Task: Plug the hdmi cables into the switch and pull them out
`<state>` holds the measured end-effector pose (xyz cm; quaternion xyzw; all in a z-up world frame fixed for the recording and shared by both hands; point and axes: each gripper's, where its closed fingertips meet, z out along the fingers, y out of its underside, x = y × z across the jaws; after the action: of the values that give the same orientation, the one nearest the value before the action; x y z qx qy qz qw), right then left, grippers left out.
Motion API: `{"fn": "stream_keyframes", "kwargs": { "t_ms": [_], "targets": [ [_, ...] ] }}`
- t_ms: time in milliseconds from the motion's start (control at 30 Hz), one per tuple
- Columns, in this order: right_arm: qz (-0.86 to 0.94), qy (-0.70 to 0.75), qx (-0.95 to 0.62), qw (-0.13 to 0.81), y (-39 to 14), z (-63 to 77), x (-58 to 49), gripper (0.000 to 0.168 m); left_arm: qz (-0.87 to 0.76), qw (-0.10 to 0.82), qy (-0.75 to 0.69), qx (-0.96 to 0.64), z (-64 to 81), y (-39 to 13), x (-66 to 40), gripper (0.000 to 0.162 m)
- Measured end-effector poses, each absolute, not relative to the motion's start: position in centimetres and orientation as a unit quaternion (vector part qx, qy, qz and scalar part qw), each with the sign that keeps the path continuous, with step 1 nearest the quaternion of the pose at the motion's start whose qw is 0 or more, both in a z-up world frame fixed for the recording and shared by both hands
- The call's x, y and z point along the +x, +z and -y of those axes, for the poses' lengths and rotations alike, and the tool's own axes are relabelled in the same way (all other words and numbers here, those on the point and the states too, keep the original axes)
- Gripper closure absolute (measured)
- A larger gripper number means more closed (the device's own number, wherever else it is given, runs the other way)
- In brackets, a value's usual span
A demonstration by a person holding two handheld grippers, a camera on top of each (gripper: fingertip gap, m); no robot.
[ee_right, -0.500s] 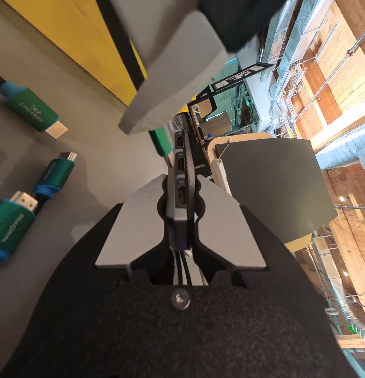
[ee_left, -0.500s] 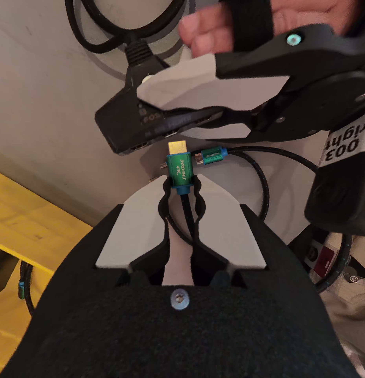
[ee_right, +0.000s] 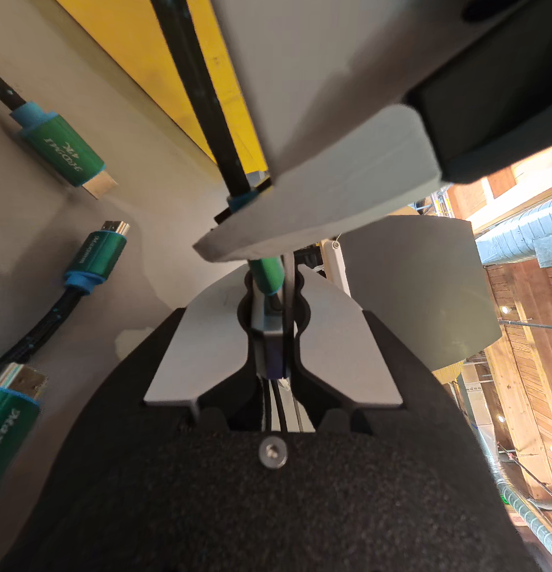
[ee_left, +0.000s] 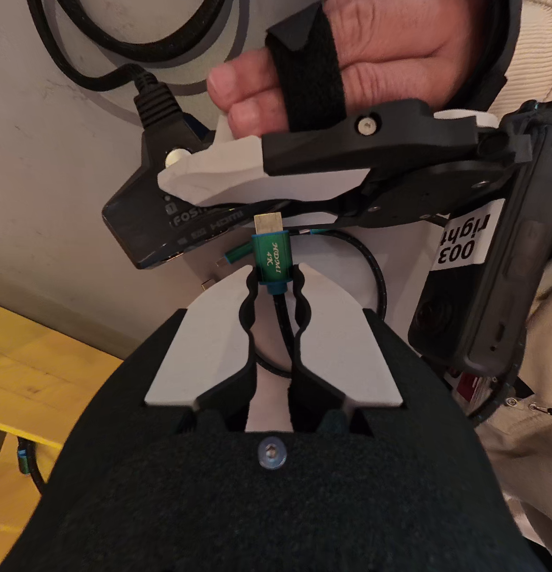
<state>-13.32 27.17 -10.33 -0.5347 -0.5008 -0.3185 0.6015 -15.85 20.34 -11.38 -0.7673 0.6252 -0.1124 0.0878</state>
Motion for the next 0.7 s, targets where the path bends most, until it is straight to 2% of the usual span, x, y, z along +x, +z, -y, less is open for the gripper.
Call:
{"fn": "stream_keyframes", "kwargs": {
  "t_ms": [700],
  "targets": [
    [0.523, -0.378, -0.531, 0.549, -11.6, -27.4, -13.6, 0.147, -0.554, 0.070, -0.122, -0.820, -20.4, -12.6, -15.7, 0.141]
  ]
}}
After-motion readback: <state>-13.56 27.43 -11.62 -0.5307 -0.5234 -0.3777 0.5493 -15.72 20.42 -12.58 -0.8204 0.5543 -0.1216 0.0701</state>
